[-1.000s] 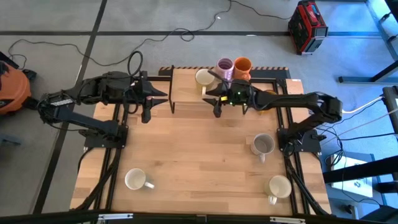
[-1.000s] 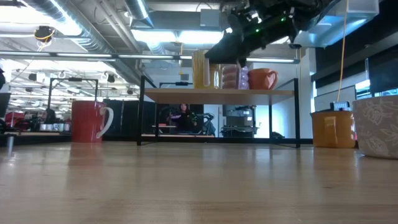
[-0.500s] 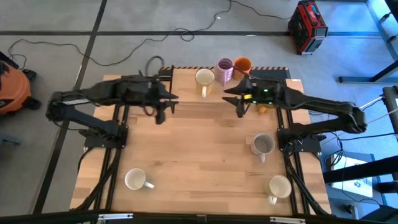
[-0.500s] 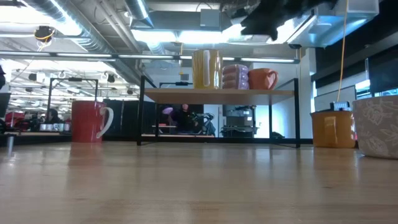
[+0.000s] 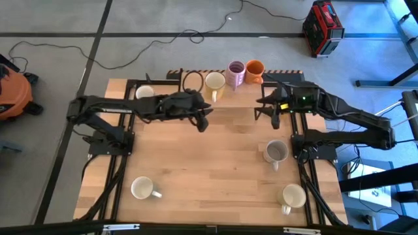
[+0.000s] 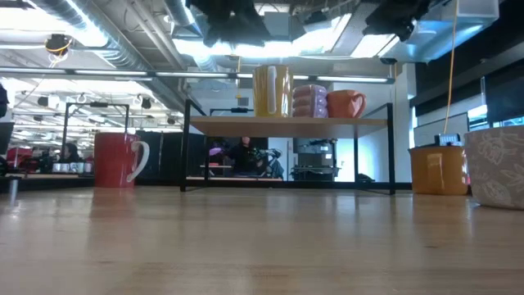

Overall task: Place coffee mugs
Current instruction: Put the brown mug on the shelf

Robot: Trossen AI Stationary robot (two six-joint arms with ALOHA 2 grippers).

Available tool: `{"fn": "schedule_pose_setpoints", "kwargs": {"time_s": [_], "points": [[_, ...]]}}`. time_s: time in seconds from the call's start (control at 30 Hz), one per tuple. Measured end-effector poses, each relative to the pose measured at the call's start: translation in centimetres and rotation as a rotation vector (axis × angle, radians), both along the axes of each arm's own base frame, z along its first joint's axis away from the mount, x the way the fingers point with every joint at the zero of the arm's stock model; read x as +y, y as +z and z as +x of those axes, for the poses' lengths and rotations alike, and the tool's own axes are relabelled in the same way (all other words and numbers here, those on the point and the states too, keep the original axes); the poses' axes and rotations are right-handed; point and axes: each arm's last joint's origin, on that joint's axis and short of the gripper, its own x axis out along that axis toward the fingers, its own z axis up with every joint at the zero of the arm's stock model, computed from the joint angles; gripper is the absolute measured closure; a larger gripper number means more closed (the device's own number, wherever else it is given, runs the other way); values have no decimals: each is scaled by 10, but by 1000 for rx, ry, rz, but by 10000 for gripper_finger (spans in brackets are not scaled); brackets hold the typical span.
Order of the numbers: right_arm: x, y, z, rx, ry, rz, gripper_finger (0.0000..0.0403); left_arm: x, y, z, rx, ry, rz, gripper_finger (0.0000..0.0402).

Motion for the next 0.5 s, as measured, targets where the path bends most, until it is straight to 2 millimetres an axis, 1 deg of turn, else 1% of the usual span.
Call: {"fn": "schedule_pose_setpoints", "kwargs": {"time_s": [0.13, 0.27, 0.37, 0.5], "points": [[0, -1, -1, 22, 16, -30, 251, 5, -12, 6, 24, 59, -43, 258], [1, -4, -2, 57, 39, -71, 251, 8, -22, 13, 66, 108, -9, 229], [1, -5, -2, 74, 43, -75, 251, 10, -28, 17, 97, 128, 46, 222], [1, -8, -3, 102, 44, -65, 251, 20, -37, 23, 130, 156, 95, 222]]}}
